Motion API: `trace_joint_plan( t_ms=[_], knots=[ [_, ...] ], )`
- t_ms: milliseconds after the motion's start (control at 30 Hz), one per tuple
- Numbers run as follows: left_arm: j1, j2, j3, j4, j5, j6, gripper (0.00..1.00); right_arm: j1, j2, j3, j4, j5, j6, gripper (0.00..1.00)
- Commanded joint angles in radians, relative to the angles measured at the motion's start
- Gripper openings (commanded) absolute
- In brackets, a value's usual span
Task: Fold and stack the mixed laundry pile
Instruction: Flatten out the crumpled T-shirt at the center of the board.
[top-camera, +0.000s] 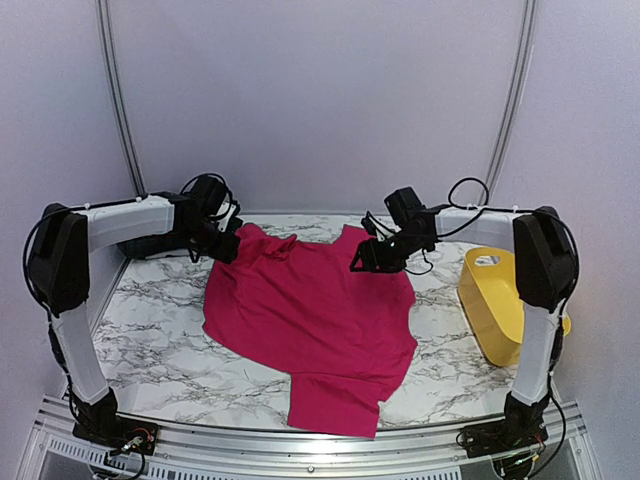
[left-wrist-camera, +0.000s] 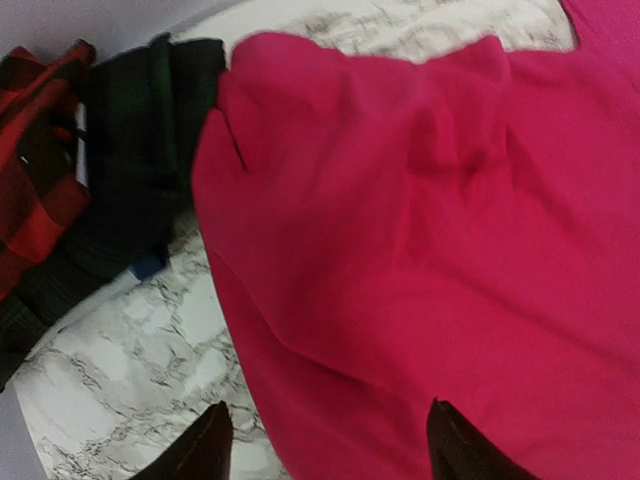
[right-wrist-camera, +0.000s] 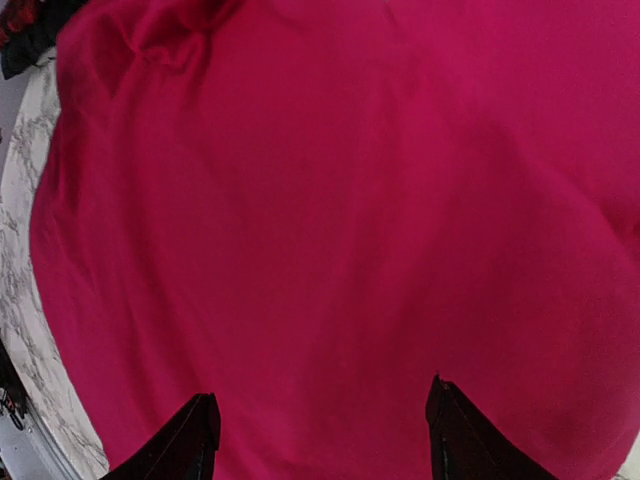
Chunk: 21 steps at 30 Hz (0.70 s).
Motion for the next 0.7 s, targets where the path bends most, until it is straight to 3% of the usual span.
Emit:
trace_joint_plan(
  t_ms=[0,167,367,500,667],
  knots=[
    [-0.002,-0.106,-0.166,-0.032,0.121,-0.054,0.59,-0.024,0.047,-0.038,0.007,-0.031,0.021,0.66],
    [-0.028,-0.115,-0.301,-0.046,0.152,-0.091,0.45,-0.081,0.102,-0.065,-0.011,-0.015,-0.001,0.64],
    [-0.076,-0.050,-0.309,-0.051,0.169,-0.147,0.43,-0.194,0.265,0.091,-0.055,0.028,-0.050,0.61],
    [-0.077,0.084,-0.176,-0.053,0.188,-0.190,0.39,-0.239,0.403,0.305,-0.117,0.057,-0.072,0.61],
    [-0.051,0.254,0.133,-0.086,0.220,-0.265,0.42,-0.300,0.550,0.688,-0.204,0.092,-0.072,0.64]
  ],
)
